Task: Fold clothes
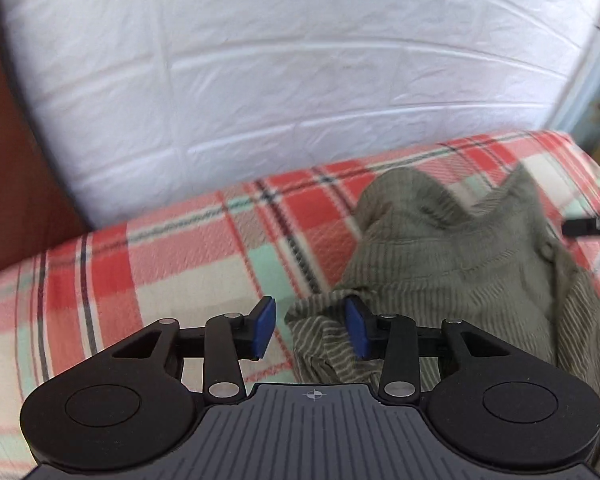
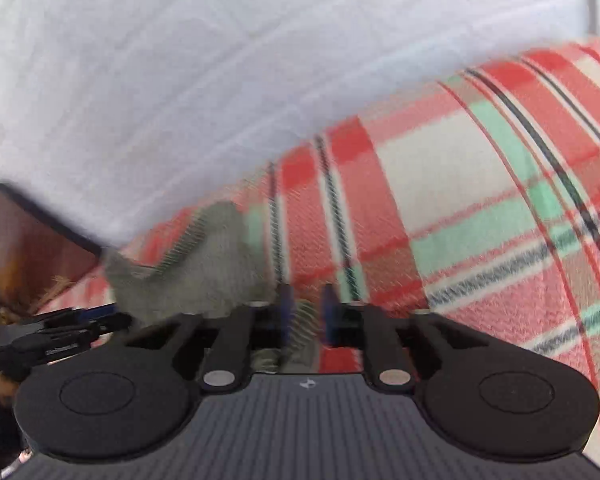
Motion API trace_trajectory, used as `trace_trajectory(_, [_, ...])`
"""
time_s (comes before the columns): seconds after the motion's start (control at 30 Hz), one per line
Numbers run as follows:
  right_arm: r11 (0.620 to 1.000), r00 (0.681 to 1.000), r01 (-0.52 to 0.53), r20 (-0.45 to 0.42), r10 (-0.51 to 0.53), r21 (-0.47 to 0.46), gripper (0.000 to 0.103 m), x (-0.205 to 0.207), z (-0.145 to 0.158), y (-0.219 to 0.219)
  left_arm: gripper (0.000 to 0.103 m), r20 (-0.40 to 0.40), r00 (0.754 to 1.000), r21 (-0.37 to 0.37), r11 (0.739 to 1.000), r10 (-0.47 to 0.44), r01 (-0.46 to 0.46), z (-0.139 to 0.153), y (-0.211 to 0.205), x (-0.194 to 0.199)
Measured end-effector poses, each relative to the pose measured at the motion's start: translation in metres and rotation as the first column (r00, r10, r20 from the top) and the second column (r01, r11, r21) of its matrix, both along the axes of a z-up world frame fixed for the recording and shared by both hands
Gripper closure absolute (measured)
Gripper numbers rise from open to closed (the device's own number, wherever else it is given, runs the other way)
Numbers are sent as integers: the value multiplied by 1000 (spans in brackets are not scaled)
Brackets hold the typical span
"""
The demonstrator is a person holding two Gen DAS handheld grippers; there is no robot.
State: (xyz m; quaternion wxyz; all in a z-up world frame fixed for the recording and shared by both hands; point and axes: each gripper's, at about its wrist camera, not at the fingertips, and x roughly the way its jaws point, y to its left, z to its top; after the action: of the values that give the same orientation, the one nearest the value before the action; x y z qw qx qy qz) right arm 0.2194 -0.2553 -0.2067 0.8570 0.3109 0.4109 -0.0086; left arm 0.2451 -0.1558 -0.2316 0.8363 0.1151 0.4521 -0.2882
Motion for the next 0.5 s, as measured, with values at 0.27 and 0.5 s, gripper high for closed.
trace_trajectory(0.27, [953,967,-255,-34,252,-166,45,35,10,36,45,43,981,88,979,-190,186,-1,-27,-1])
trace_trajectory(0.5, [952,958,-283,-75,276,-116,98,54,1,33,89,-5,974,81,971,-225,224,-11,-33,8])
